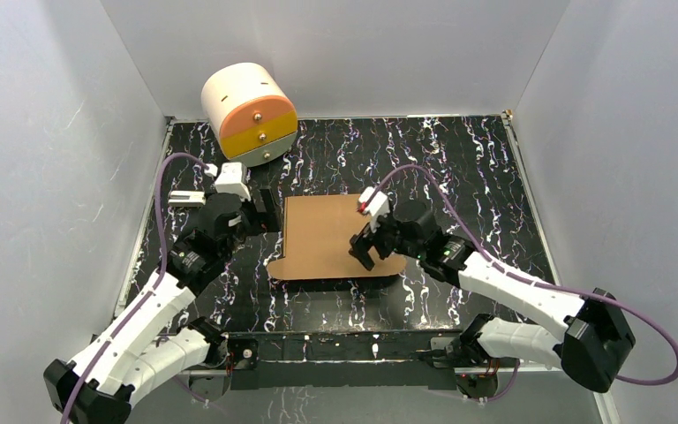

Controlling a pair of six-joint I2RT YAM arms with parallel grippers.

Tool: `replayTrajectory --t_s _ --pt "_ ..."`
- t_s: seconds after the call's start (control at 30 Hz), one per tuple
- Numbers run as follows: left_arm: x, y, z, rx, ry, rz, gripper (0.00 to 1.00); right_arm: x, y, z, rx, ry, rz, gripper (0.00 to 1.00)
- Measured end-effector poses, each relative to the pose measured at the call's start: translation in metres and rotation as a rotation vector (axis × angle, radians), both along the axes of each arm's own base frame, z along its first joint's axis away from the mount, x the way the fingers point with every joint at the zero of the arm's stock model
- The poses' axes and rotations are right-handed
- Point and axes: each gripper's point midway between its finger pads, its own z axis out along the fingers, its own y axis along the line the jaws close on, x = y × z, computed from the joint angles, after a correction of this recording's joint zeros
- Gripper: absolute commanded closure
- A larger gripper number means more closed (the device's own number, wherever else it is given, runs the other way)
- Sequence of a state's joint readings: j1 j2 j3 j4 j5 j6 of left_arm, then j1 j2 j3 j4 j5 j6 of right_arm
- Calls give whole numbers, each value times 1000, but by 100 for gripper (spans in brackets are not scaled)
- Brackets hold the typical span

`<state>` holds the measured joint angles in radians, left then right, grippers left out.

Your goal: Fold the paper box

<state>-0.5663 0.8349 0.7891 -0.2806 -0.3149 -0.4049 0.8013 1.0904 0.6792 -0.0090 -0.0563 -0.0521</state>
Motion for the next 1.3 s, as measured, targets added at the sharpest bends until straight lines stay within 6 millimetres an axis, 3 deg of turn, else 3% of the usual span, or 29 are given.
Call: replayTrajectory --t_s 0.17,0.27,0.4,0.53,0.97,1.13,1.3 --pt "9 19 15 114 -65 44 6 -32 33 5 -96 -96 229 1" --pt "12 31 10 147 -68 70 6 -46 42 -7 -175 -125 309 1" --pt "12 65 -4 160 -40 164 6 -68 52 -26 -306 -182 405 1" --pt "12 84 -4 137 -41 220 6 -79 69 -35 -409 -245 467 2" --pt "9 92 5 97 -72 238 6 -51 79 -70 -683 -465 378 2" --pt "8 93 6 93 -77 238 6 -36 78 -76 -724 -536 316 8" --pt "7 92 7 88 -81 232 6 -28 68 -96 -802 -575 291 16"
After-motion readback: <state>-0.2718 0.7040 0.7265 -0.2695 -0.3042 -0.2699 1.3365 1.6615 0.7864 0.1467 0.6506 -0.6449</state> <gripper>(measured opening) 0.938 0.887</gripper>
